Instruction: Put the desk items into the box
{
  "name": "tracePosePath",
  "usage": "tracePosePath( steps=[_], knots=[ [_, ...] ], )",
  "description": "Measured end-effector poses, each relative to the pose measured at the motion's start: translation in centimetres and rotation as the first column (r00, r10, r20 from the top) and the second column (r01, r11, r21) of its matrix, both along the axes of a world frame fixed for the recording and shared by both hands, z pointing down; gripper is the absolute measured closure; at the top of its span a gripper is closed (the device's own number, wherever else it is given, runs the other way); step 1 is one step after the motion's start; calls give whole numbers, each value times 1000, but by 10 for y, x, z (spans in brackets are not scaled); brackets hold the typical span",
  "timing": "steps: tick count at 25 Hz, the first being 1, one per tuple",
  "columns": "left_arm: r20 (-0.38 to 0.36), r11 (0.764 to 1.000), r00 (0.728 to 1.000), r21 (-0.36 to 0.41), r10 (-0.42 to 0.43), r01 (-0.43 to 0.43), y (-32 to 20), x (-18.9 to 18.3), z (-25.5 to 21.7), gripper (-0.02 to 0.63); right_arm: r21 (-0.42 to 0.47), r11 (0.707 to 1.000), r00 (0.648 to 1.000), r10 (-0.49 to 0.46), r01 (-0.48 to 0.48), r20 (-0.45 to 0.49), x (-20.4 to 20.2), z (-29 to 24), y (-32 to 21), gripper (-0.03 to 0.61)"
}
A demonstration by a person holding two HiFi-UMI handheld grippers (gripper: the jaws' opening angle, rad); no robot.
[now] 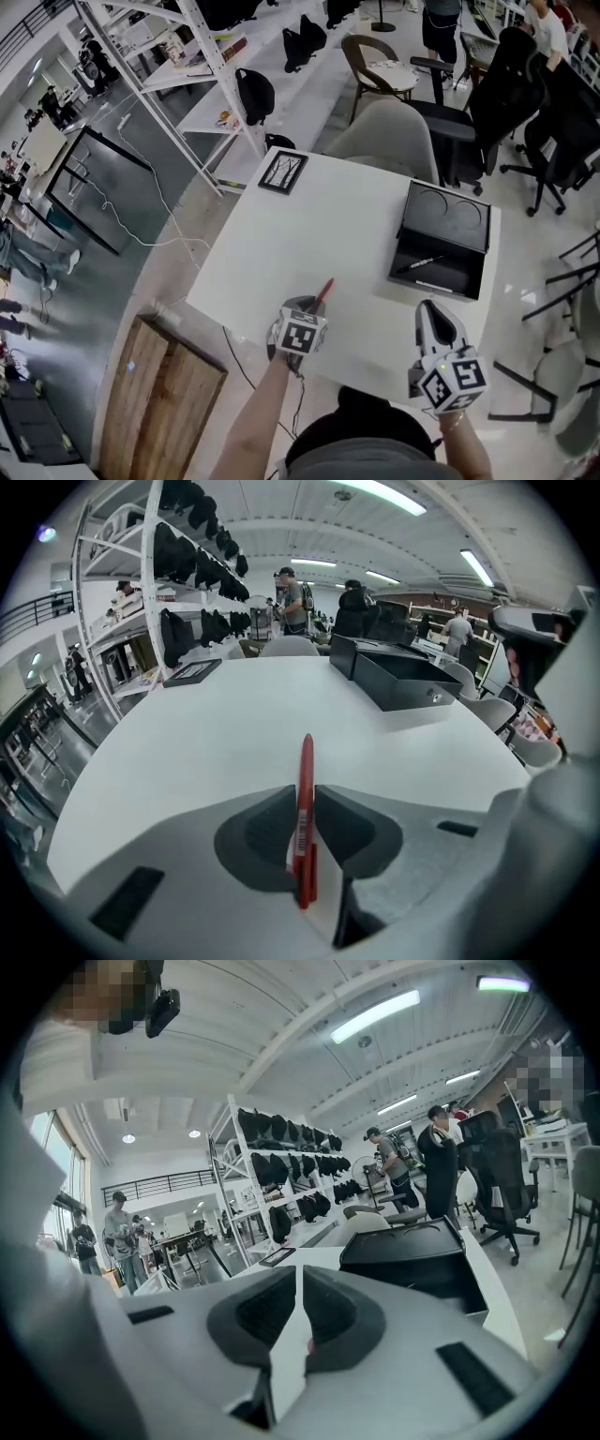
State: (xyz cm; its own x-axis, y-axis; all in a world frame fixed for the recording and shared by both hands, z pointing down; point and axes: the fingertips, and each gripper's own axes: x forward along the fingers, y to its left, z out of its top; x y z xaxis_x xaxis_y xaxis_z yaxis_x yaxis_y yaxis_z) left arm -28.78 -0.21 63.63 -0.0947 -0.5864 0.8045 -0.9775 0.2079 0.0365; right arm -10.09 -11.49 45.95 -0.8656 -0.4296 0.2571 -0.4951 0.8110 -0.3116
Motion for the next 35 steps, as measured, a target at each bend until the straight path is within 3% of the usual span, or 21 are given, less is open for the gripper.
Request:
tracePosePath(
  steps=[12,21,35],
  knots=[
    [8,1000,1000,23,-1,1,-1,1,-5,563,-4,1000,1000,-6,6,0,4,-1,1,552],
    [22,986,998,157,-51,47,-18,-5,-53,563,-3,1000,1000,-9,9,6,9,-3,-2,552],
    [93,933,992,357,-86,48,-64,-4,-138,563,26,1000,999,9,-10,41,28,-16,-25,555]
  ],
)
